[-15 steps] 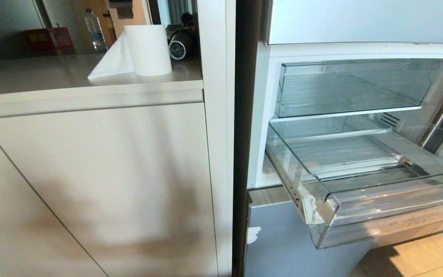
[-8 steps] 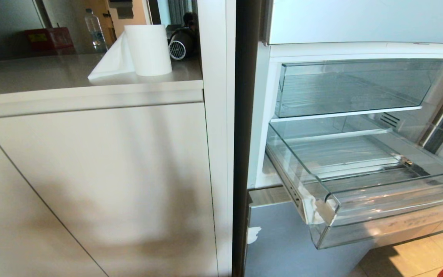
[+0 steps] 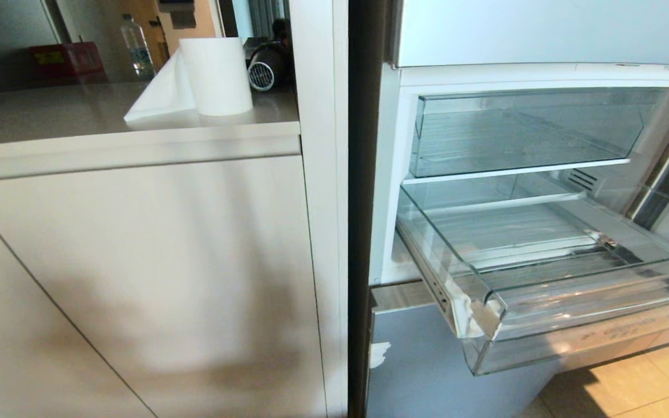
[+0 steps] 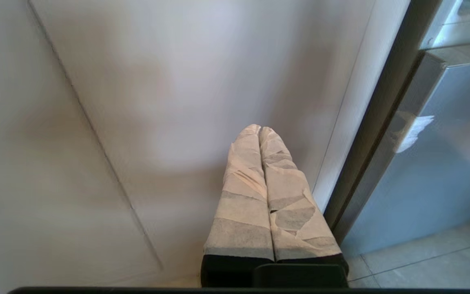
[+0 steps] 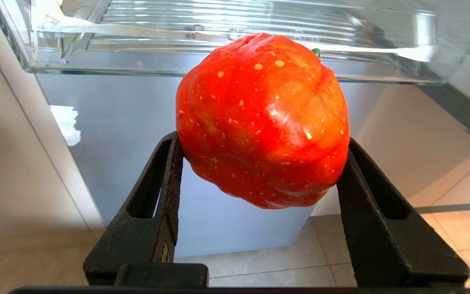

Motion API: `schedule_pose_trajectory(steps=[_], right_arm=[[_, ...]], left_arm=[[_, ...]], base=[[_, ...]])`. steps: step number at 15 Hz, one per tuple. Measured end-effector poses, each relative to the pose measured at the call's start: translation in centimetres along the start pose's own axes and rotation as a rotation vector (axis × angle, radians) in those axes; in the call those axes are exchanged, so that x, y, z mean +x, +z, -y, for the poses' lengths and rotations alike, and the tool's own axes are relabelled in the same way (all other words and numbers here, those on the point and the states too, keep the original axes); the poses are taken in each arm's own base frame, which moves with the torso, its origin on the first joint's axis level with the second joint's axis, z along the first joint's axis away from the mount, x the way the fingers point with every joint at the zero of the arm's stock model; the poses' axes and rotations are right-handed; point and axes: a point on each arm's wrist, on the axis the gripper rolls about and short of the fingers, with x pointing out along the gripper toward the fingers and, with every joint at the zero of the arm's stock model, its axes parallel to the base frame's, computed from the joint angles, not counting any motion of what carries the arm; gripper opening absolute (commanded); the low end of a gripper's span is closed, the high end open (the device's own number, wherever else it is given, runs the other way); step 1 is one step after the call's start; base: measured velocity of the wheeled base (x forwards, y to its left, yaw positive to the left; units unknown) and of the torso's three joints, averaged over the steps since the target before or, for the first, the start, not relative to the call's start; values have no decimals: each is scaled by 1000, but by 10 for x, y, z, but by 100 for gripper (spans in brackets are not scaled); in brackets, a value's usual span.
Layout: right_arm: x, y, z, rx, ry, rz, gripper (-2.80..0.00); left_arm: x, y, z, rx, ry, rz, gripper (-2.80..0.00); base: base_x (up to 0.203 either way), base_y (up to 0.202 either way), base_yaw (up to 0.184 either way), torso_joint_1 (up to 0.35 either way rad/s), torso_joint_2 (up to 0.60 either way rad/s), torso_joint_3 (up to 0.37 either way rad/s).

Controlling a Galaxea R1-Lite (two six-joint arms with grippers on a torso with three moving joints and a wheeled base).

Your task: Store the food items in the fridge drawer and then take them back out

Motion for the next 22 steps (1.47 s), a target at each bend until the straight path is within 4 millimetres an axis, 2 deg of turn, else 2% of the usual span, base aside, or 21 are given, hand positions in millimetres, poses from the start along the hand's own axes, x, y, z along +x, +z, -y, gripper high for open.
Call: schedule_pose_trajectory(steps=[16, 21, 22], right_arm=[[0, -1, 0, 5, -4, 2, -280], [5, 3, 1, 37, -11, -54, -280], [8, 15, 2, 80, -38, -47, -280]], left_arm=[[0, 0, 0, 0, -1, 0, -280], [0, 0, 0, 0, -1, 0, -280], [0, 0, 0, 0, -1, 0, -280]], base=[[0, 8, -173, 2, 3, 2], [0, 1, -36, 1, 2, 2], [0, 0, 0, 0, 0, 0]])
